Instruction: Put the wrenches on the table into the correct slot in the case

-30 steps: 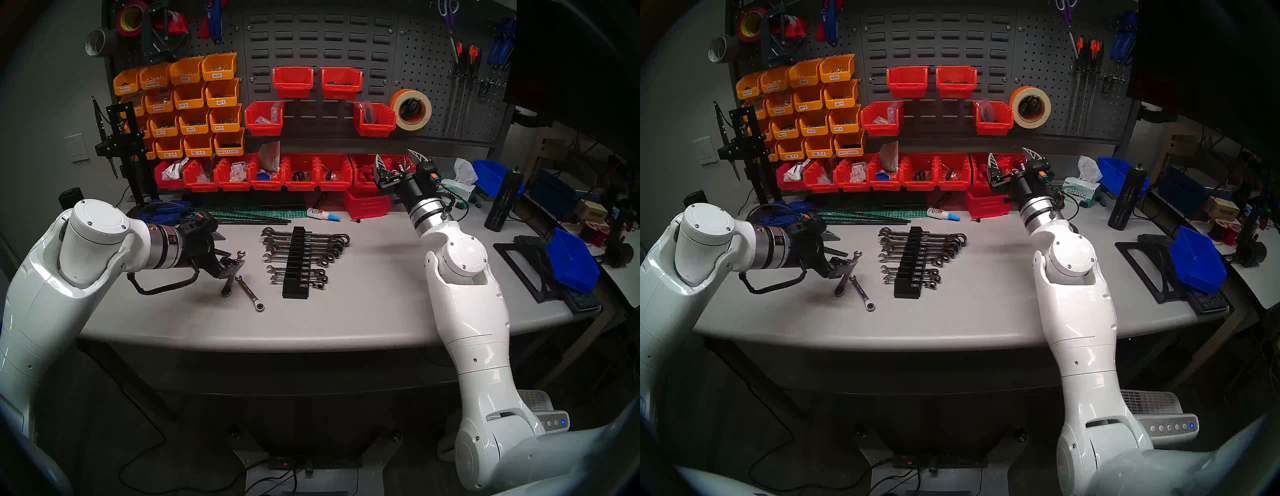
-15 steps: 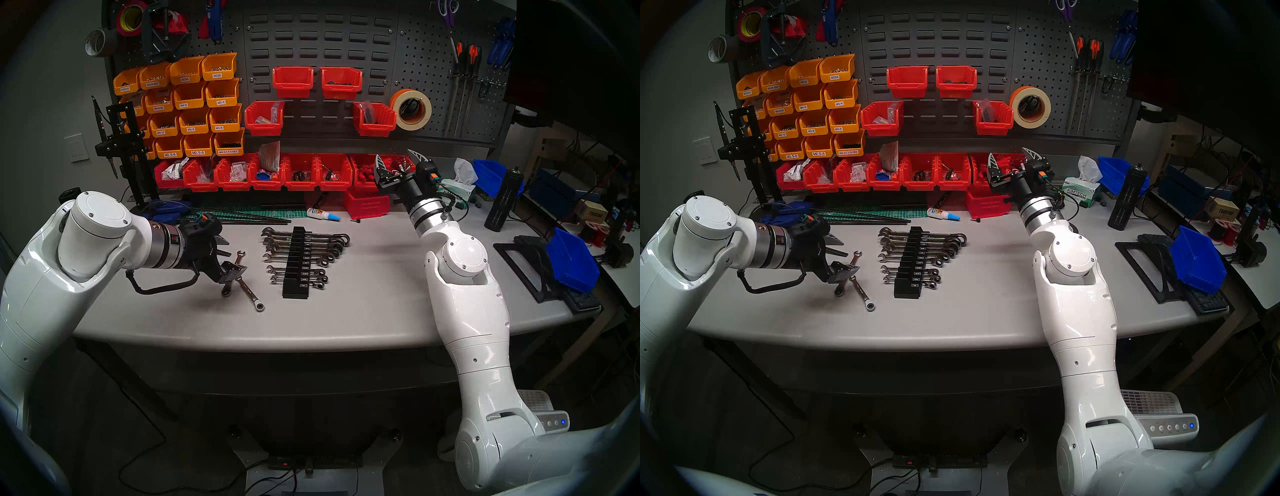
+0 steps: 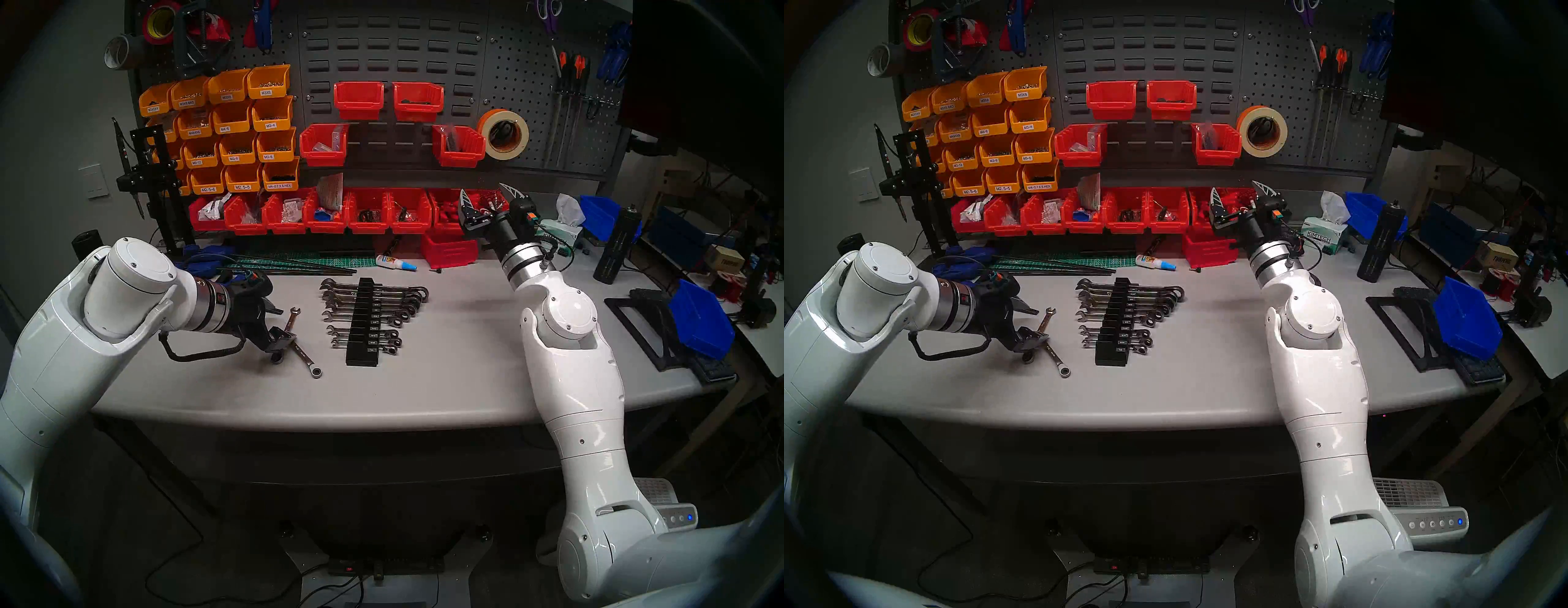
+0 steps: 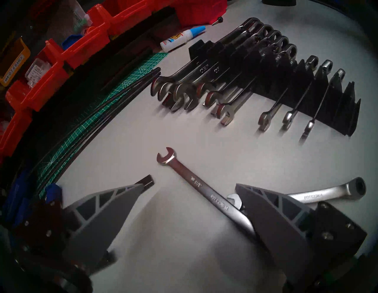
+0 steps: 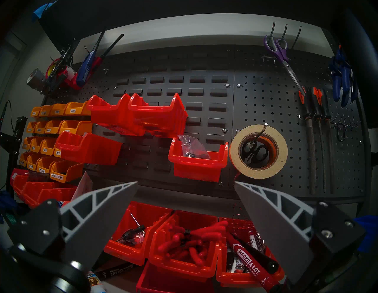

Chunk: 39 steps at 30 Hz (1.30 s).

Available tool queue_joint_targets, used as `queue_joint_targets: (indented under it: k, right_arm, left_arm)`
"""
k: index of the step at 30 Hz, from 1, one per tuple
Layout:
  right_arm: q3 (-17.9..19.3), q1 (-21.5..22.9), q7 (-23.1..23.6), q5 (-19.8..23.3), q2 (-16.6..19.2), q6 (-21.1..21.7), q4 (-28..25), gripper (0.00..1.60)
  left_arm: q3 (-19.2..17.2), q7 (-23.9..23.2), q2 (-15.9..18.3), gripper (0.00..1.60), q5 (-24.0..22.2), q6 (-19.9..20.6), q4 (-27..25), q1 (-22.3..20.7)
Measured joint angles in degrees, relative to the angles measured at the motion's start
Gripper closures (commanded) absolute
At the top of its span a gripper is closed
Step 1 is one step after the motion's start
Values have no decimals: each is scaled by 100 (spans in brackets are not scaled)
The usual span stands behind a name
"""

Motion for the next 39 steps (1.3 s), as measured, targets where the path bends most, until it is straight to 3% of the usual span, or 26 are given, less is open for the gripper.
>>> queue_joint_targets:
  k: [15,39]
  right_arm:
    - [-1,0,-1,1,1,0,0,0]
    - [-3,0,-2,3,3,0,0,0]
  left_arm:
    - [177,-496,223,0,149,-132,88,-198]
    - [-188,-1113,815,0,-13,-396,-65,-5]
